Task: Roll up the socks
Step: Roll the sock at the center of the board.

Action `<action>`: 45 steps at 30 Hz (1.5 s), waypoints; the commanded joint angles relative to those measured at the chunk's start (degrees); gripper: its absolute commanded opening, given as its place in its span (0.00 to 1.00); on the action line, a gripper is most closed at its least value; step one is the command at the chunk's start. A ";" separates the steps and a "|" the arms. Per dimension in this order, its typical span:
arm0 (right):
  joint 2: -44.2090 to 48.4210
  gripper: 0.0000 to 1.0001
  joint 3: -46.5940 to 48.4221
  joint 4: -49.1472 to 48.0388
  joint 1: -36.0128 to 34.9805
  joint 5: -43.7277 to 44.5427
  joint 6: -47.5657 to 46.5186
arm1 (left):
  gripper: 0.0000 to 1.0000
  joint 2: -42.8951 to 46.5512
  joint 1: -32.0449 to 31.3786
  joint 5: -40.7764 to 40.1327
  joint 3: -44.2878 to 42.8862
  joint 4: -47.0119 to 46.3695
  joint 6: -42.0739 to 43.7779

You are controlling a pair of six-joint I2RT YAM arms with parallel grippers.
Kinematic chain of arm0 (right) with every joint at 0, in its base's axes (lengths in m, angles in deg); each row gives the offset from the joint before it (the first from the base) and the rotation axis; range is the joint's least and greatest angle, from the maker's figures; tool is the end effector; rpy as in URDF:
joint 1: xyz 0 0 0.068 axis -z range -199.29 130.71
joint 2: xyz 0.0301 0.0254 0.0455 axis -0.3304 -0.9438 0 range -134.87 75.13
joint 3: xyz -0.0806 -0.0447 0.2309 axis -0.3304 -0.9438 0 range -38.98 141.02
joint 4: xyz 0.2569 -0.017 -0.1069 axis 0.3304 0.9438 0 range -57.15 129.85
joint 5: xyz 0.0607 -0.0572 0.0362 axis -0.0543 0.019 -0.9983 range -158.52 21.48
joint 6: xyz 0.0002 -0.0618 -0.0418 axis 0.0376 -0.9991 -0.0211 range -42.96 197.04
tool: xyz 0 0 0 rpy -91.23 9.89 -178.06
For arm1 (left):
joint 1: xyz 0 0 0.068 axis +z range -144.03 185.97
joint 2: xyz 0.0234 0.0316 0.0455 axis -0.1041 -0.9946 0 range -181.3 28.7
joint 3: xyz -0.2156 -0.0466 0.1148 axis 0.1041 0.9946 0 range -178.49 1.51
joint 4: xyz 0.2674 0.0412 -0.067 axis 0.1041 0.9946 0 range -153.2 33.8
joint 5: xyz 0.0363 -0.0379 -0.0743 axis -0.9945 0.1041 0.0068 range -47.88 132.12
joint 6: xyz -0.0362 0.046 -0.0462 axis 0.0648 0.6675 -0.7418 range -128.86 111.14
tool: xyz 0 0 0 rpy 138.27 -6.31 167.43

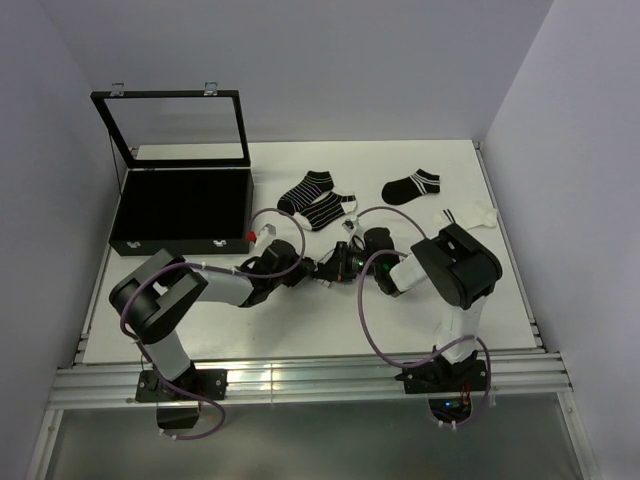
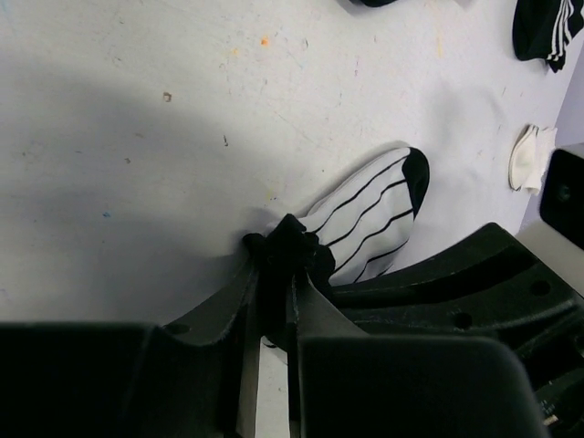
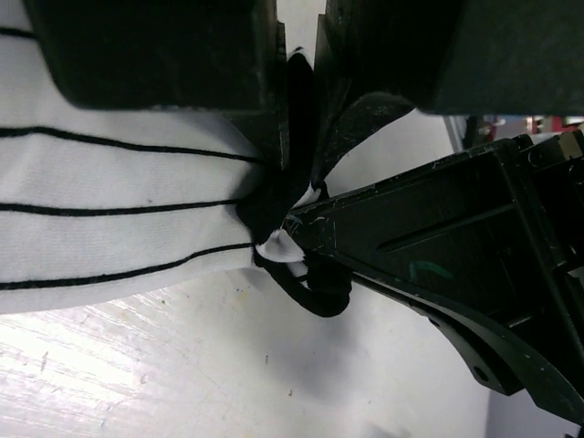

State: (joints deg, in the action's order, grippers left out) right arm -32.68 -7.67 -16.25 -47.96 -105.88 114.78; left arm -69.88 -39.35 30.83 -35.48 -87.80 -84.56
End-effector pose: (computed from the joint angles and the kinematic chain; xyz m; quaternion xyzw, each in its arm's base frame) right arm 0.2650 0.1882 0.0419 -0.1019 0.8201 0.4985 0.2619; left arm 0.2491 -0.2346 0.0652 -0.2757 0.8479 -0.3433 0.2952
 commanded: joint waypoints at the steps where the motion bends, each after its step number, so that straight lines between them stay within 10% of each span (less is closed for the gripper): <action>1: 3.30 0.17 -0.11 11.74 -0.78 5.98 -6.88 | 0.00 -2.75 -0.12 -1.98 -0.80 11.50 1.35; 7: 15.24 0.37 -1.16 20.53 -4.55 18.95 -12.76 | 0.00 -2.49 -0.21 -2.51 -3.35 15.01 3.54; 16: 29.67 0.38 -4.76 21.60 -13.16 36.66 -20.93 | 0.00 -2.05 -0.29 -2.69 -8.26 23.36 6.97; 45: 22.20 0.49 -3.27 12.71 -23.19 47.56 -27.98 | 0.00 -0.82 -0.47 -1.10 -10.29 28.38 8.38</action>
State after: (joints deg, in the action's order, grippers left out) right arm -13.12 -12.26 -0.98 -70.56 -60.57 87.83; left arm -70.38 -39.61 30.26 -46.41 -67.99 -78.64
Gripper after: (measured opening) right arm 0.483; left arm 0.160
